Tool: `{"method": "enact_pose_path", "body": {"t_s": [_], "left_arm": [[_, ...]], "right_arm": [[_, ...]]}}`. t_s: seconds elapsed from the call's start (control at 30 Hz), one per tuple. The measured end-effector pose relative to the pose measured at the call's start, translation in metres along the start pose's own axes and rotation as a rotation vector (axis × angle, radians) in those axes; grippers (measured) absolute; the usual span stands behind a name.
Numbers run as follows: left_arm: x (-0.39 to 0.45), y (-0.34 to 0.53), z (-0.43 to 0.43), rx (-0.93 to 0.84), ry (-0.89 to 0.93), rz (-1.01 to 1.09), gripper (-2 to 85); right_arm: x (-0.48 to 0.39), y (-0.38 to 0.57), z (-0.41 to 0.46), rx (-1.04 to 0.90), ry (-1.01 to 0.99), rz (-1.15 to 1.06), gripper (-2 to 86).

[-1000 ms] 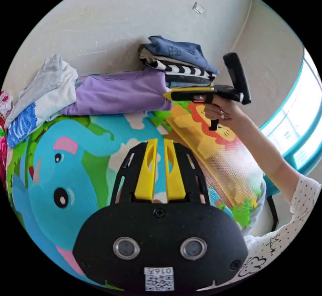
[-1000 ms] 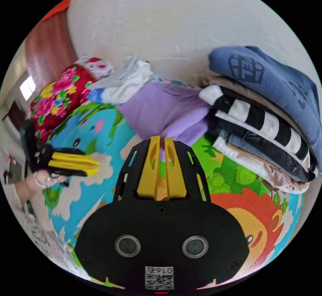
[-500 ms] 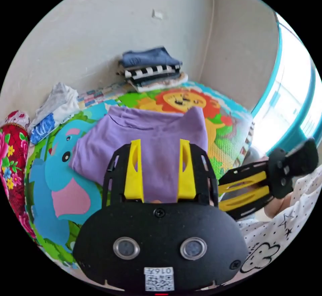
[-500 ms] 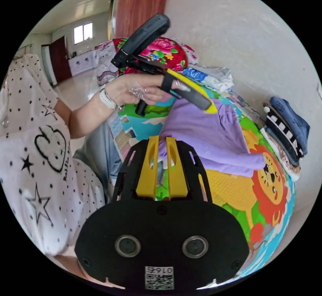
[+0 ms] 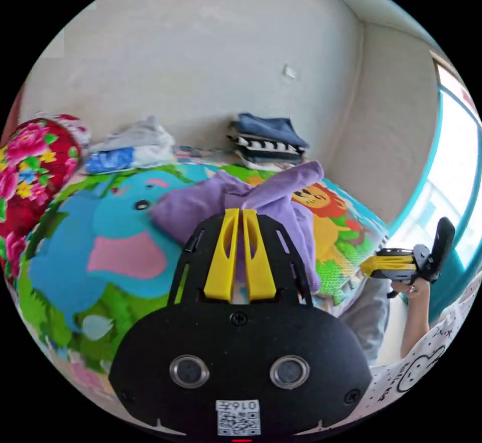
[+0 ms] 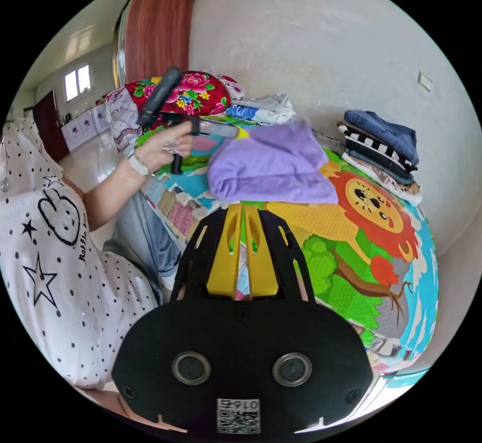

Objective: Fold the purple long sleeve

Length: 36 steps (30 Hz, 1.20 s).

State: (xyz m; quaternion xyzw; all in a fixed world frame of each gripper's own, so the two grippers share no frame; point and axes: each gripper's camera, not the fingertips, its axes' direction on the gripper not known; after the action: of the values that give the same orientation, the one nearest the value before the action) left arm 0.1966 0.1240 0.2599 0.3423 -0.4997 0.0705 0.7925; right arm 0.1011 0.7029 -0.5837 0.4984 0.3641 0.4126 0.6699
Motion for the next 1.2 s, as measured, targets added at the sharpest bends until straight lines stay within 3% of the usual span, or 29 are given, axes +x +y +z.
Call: {"method": "enact_pose_path", "body": {"t_s": [0.13, 0.2, 0.3, 0.37, 0.57, 0.63, 0.7, 0.8, 0.97, 1.1, 1.2], "left_arm": [[-0.037, 0.049, -0.067, -0.018, -0.246, -0.131, -0.9], [-0.077, 0.085, -0.095, -0.088, -0.372, -0.336, -1.0], [-0.114, 0.124, -0.129, -0.090, -0.403, -0.618, -1.0], [-0.108, 0.128, -0.154, -0.014, -0.451, -0.627, -1.0], [-0.029, 0.081, -0.182, 0.113, -0.719, -0.403, -0.8], [0.001, 0.065, -0.174, 0.127, -0.684, -0.285, -0.5], [0.036, 0.042, -0.148, 0.026, -0.496, -0.129, 1.7], [0.075, 0.021, -0.098, -0.154, -0.330, 0.024, 7.0], [0.119, 0.012, -0.020, -0.448, -0.399, 0.188, 7.6], [0.166, 0.000, -0.031, -0.281, -0.346, 0.312, 0.5], [0.182, -0.035, -0.028, -0.231, -0.347, 0.351, -0.5]], "right_arm": [[0.018, 0.020, -0.028, 0.010, 0.039, 0.070, 0.0], [0.026, 0.023, -0.037, 0.018, 0.045, 0.105, 0.2], [0.035, 0.021, -0.048, 0.046, -0.003, 0.156, 0.9], [0.039, 0.011, -0.053, 0.074, -0.068, 0.182, 2.8], [0.043, -0.030, -0.033, 0.027, -0.245, 0.288, 9.3], [0.036, -0.041, -0.015, -0.069, -0.284, 0.291, 11.0], [0.025, -0.046, 0.003, -0.185, -0.272, 0.291, 11.4], [0.003, -0.043, -0.020, -0.133, -0.128, 0.272, 6.2], [-0.023, -0.029, -0.093, -0.005, -0.135, 0.165, 3.0], [-0.022, -0.010, -0.152, 0.058, -0.126, 0.170, 2.3], [-0.021, 0.002, -0.196, 0.073, 0.040, 0.179, 2.0]]}}
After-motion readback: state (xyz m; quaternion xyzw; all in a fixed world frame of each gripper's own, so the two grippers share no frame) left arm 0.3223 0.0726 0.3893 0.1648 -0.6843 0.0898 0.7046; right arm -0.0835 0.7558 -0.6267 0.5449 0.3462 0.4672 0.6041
